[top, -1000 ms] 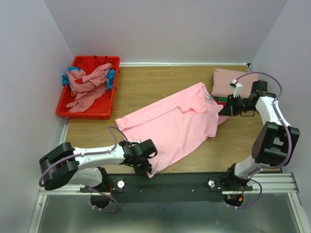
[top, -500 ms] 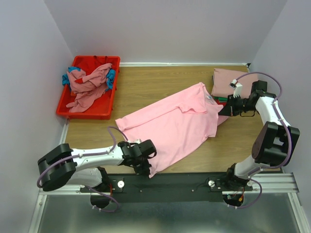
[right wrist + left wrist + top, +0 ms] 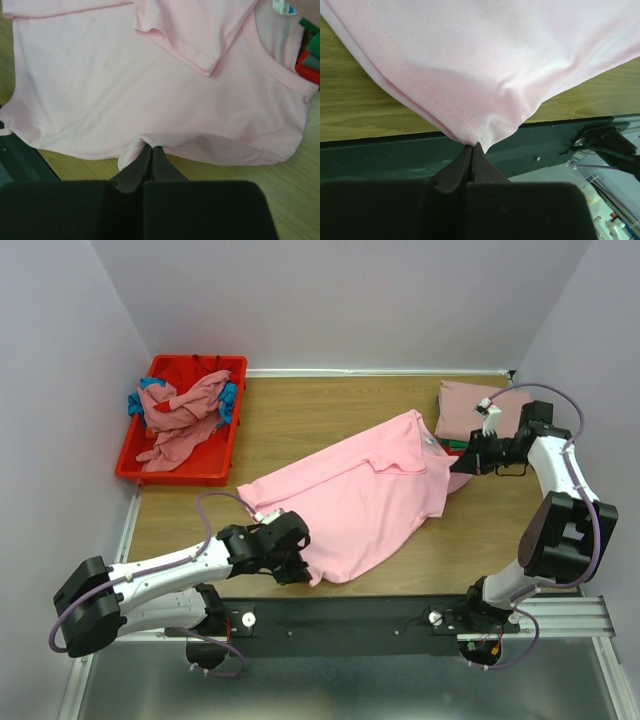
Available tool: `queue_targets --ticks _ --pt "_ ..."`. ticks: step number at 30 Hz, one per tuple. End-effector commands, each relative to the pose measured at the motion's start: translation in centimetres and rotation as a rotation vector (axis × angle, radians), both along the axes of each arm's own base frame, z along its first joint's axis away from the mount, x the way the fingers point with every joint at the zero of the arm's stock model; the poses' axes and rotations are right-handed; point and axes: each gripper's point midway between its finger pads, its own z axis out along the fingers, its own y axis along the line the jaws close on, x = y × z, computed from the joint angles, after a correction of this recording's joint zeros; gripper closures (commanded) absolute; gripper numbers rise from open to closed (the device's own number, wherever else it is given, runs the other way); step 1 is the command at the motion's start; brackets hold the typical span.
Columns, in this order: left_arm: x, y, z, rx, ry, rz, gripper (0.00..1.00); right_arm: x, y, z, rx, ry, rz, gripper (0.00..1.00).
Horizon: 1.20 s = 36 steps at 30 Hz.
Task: Fold and stack the t-shirts
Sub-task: Fold the tshirt
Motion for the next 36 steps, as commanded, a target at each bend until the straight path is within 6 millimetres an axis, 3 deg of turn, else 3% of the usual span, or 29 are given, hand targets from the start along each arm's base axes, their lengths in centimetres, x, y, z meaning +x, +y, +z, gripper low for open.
queue_targets --ticks 1,9,14,20,26,36 --pt "0.6 0.8 -0.1 -0.018 -0.015 0.011 1.0 1.7 0.5 2.9 0.044 -0.069 0.01 1.0" --pt "0.7 1.3 0.2 -0.065 0.0 0.024 1.0 3.4 0.7 3.6 0.071 -0.066 0.017 1.0" --pt "0.5 1.7 -0.4 -0.11 0.033 0.04 1.0 4.5 0.7 3.2 0.084 -0.051 0.017 0.99" --pt "-0.2 1.4 0.2 -0.221 0.087 0.053 1.0 5.8 0.4 3.0 0.089 -0.047 0.012 1.0" --pt "0.4 1.2 1.4 -0.284 0.101 0.077 1.0 6.4 0.5 3.0 0.11 -0.04 0.015 0.99" --pt "1.3 1.4 1.7 -0.375 0.145 0.159 1.0 6.9 1.1 3.3 0.133 -0.053 0.037 1.0"
